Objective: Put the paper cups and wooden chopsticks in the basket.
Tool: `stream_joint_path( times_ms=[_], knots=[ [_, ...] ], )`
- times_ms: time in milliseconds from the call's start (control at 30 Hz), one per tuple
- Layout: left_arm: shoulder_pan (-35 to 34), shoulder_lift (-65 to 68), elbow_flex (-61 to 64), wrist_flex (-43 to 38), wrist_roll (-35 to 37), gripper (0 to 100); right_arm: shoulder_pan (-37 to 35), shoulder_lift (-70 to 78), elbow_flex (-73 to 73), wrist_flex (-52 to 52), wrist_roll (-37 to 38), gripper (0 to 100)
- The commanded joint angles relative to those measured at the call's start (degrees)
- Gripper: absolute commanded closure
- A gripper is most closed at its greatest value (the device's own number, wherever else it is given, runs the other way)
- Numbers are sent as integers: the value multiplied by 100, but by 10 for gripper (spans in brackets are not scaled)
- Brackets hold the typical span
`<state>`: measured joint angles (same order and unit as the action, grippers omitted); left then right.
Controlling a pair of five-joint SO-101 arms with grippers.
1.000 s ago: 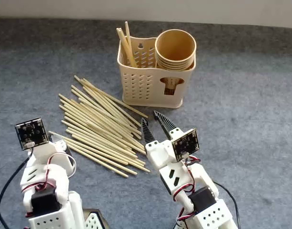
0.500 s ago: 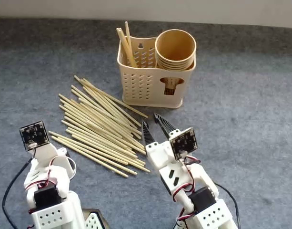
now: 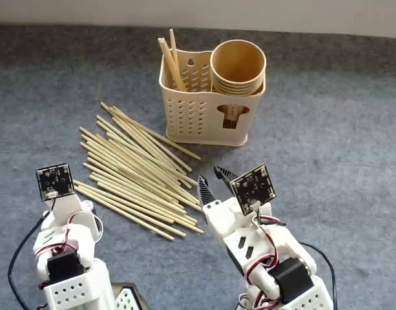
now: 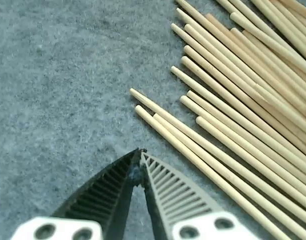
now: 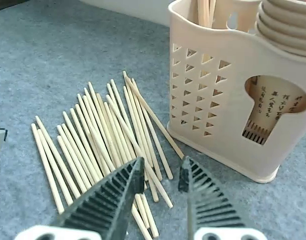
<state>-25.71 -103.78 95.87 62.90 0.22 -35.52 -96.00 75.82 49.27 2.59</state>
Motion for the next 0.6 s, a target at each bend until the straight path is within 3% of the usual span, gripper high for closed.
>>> stream_joint_path(
  times_ms=[0, 300, 567],
  knots=[
    [-66, -84, 127, -211, -114, 993, -110, 145, -382, 215, 167, 868],
    [-75, -84, 127, -211, -114, 993, -110, 2519, -1780, 286, 264, 868],
    [-673, -92, 127, -255, -114, 990, -505, 4286, -2835, 259, 273, 868]
  ],
)
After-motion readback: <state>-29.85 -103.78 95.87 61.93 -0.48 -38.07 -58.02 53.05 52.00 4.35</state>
